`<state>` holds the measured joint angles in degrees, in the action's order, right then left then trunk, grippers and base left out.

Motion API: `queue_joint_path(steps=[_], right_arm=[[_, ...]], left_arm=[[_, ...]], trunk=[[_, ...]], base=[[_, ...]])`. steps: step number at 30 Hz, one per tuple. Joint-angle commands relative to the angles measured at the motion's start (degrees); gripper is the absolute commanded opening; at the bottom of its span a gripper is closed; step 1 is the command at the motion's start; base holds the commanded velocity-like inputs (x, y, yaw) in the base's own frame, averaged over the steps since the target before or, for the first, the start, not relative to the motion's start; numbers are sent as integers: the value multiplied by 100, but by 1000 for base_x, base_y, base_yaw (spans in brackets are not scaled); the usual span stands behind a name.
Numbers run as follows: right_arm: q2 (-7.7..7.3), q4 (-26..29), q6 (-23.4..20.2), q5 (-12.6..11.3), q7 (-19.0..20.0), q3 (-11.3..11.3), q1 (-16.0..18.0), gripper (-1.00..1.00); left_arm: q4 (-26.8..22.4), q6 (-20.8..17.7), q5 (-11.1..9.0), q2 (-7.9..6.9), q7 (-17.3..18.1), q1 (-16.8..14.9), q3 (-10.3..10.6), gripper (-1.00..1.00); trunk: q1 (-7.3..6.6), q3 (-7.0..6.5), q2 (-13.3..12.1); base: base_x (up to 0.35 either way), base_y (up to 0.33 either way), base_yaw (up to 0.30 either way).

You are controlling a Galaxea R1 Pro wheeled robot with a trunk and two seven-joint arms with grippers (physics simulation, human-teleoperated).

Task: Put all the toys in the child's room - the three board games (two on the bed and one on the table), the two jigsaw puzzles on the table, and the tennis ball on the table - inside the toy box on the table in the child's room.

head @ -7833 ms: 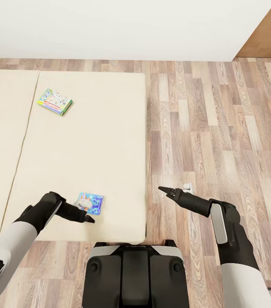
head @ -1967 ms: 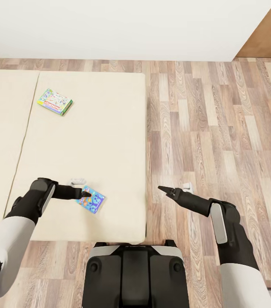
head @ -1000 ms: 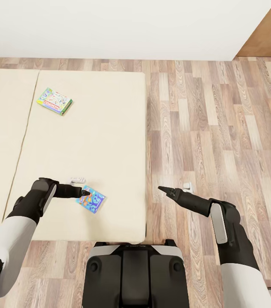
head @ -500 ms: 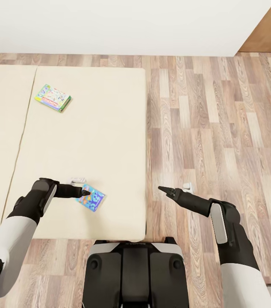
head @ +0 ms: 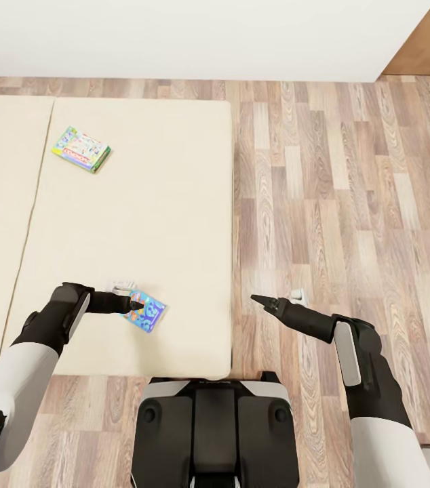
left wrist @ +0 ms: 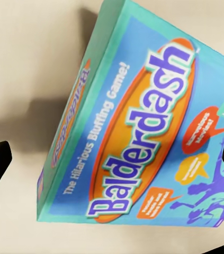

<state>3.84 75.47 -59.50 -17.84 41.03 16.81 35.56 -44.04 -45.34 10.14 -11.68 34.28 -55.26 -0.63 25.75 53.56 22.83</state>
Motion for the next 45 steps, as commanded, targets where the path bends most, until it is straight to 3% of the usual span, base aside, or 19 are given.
queue_joint_path(steps=[1, 37, 45], right_arm=[[7, 4, -26, 35, 45, 17, 4, 100], [16, 10, -25, 35, 45, 13, 4, 100], [3, 11, -26, 28, 45, 15, 4, 100]], left_arm=[[-7, -9, 58, 0, 51, -2, -7, 100], [0, 8, -26, -30, 191, -2, -56, 100], [0, 6, -23, -16, 515, -2, -38, 100]], trunk=[[3, 9, 9], [3, 24, 9], [3, 24, 9]], base=[[0, 0, 0], [0, 0, 0], [0, 0, 0]])
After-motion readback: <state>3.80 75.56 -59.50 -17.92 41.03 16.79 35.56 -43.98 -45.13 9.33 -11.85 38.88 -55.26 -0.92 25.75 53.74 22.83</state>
